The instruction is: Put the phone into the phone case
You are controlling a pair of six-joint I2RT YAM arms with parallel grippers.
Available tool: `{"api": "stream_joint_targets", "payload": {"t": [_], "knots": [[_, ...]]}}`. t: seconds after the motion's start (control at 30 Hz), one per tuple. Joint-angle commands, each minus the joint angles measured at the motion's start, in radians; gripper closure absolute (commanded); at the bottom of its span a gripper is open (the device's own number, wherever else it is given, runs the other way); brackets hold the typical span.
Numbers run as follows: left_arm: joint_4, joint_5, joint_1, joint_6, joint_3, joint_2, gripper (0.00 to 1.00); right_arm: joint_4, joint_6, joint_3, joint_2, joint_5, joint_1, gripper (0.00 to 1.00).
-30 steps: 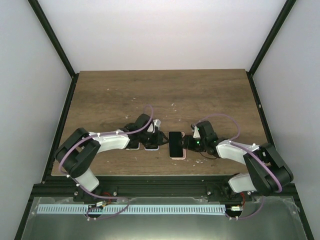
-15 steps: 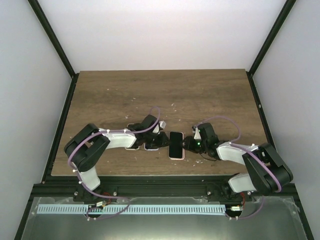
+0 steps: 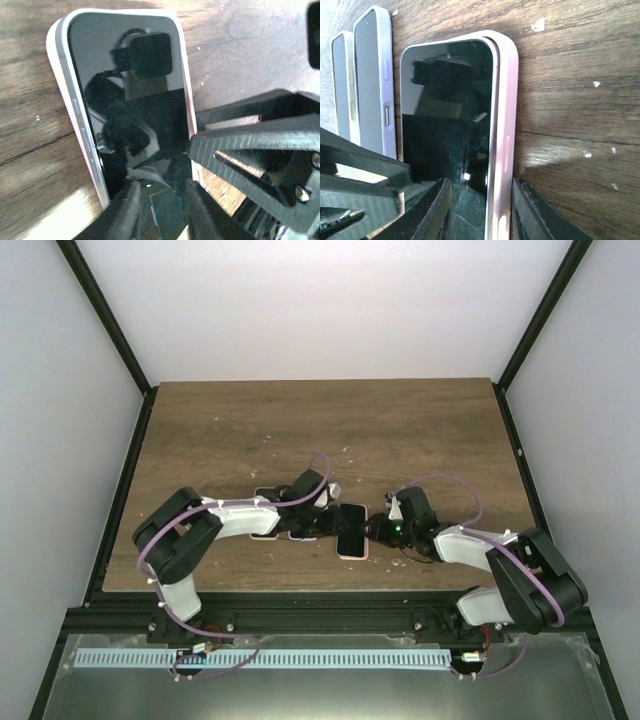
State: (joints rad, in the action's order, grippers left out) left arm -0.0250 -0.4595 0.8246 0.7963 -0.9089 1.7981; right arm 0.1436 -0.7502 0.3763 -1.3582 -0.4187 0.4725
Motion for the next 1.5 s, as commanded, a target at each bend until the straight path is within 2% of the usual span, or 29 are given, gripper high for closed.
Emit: {"api": "stream_joint_targets", "payload": {"t": [0.0, 0.13, 0.27, 0.37, 0.53, 0.9, 1.07, 1.17, 1.27, 1.47], "knots": [[0.096, 0.057, 0.002, -0.035, -0.015, -0.106, 0.67, -0.053, 0.010, 0.006, 0.043, 0.012, -0.003, 0.65], [0.115, 0.075, 0.001, -0.038, 0.003, -0.157, 0.60, -0.080, 0.015, 0.007, 0.064, -0.032, -0.002, 0.55], [0.156, 0.119, 0.001, -0.054, 0.025, -0.161, 0.59, -0.127, 0.017, 0.008, 0.081, -0.020, 0.000, 0.53], [0.147, 0.115, 0.001, -0.060, 0.051, -0.167, 0.68, -0.114, 0.018, -0.009, 0.094, -0.040, 0.001, 0.62], [0.089, 0.062, 0.001, -0.042, 0.084, -0.152, 0.77, -0.117, 0.004, -0.018, 0.104, -0.044, 0.019, 0.69], [0.016, 0.009, 0.002, -0.004, 0.114, -0.116, 0.76, -0.072, -0.041, -0.036, 0.084, -0.034, 0.048, 0.69], [-0.030, -0.017, 0.004, 0.021, 0.122, -0.095, 0.83, -0.044, -0.052, -0.043, 0.052, -0.038, 0.062, 0.69], [-0.052, -0.026, 0.009, 0.034, 0.130, -0.092, 0.91, -0.030, -0.062, -0.050, 0.051, -0.035, 0.069, 0.70], [-0.067, -0.034, 0.016, 0.036, 0.132, -0.094, 1.00, -0.003, -0.078, -0.060, 0.057, -0.036, 0.077, 0.78], [-0.081, -0.051, 0.034, 0.058, 0.117, -0.074, 1.00, 0.037, -0.098, -0.064, 0.022, -0.043, 0.092, 0.79]]}}
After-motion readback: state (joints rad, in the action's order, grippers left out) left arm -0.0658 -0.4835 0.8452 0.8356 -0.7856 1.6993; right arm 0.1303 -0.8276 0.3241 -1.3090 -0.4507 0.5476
